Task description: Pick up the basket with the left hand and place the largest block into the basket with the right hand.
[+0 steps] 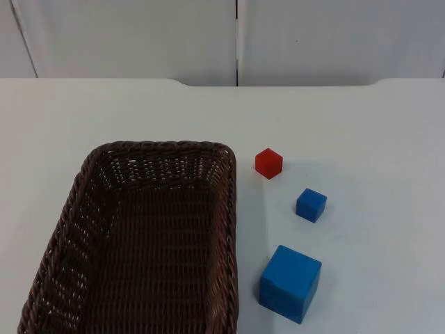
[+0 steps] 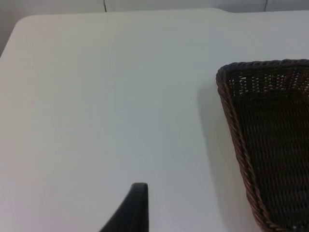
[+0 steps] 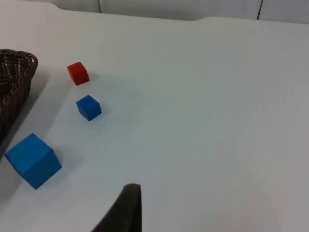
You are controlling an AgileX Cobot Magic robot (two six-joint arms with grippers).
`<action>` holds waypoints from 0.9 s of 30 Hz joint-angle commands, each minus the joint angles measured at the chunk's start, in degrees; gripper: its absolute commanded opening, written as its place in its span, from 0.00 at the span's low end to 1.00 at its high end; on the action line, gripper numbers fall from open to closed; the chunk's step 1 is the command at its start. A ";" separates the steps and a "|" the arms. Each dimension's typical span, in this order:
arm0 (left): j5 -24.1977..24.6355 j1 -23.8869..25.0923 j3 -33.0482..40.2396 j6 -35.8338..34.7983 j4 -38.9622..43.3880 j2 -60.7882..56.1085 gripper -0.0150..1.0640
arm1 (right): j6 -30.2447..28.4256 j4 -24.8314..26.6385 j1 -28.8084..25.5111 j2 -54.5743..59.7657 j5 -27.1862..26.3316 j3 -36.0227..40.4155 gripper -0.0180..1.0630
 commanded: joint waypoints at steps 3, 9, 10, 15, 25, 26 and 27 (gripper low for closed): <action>-0.87 0.22 0.27 -0.54 -2.47 -0.25 0.99 | -0.24 -0.03 -0.30 -0.18 -0.03 0.11 0.99; -0.86 0.22 -1.00 -0.67 -5.86 -0.02 0.99 | -0.24 -0.03 -0.30 -0.18 -0.03 0.11 0.99; -0.86 0.22 -1.00 -0.67 -5.86 -0.02 0.99 | -0.24 -0.03 -0.30 -0.18 -0.03 0.11 0.99; -0.99 0.22 -6.06 -0.67 -6.14 5.63 0.99 | -0.24 -0.03 -0.30 -0.18 -0.03 0.11 0.99; -1.59 0.22 -9.51 -0.59 -6.37 12.43 0.99 | -0.24 -0.03 -0.30 -0.18 -0.03 0.11 0.99; -1.59 0.22 -9.51 -0.59 -6.37 13.19 0.99 | -0.24 -0.03 -0.30 -0.18 -0.03 0.11 0.99; -1.63 0.22 -9.51 -0.59 -6.37 13.77 0.99 | -0.24 -0.03 -0.30 -0.18 -0.03 0.11 0.99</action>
